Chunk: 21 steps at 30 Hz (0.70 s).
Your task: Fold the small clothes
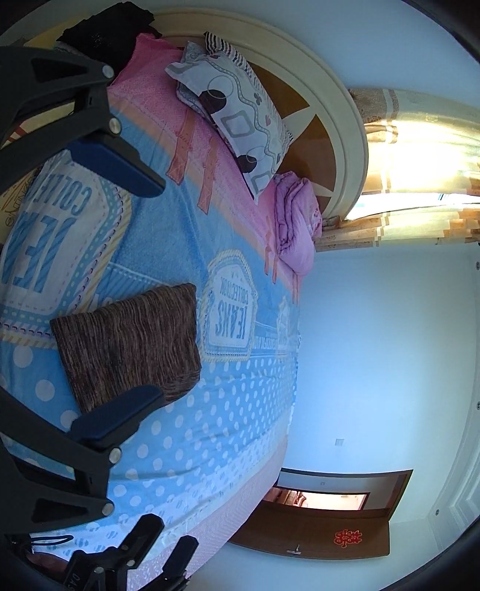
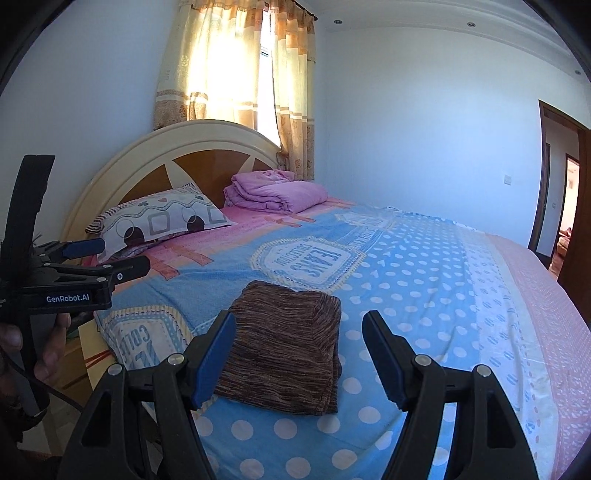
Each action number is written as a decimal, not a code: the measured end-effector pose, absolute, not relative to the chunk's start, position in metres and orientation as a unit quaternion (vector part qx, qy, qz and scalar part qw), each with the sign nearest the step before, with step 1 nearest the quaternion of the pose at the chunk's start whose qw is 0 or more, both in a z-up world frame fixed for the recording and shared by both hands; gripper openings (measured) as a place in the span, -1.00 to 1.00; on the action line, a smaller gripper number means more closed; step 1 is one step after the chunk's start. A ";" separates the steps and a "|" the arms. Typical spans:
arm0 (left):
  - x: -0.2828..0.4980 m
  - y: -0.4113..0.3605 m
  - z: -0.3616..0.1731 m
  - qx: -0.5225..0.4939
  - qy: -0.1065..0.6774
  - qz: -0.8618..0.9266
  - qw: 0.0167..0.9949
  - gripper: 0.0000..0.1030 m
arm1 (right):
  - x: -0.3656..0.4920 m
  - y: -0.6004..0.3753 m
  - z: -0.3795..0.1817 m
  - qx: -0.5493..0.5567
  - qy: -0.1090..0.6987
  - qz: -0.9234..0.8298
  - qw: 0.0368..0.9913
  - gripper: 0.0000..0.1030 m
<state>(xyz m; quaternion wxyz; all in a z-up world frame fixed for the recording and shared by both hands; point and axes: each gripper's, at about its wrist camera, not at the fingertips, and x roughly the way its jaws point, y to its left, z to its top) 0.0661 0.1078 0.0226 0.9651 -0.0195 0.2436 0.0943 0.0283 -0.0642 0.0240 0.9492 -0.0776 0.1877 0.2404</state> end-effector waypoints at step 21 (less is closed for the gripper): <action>0.071 0.102 0.016 -0.007 0.255 0.086 0.963 1.00 | 0.031 -0.063 0.019 -0.065 0.194 0.243 0.948 0.40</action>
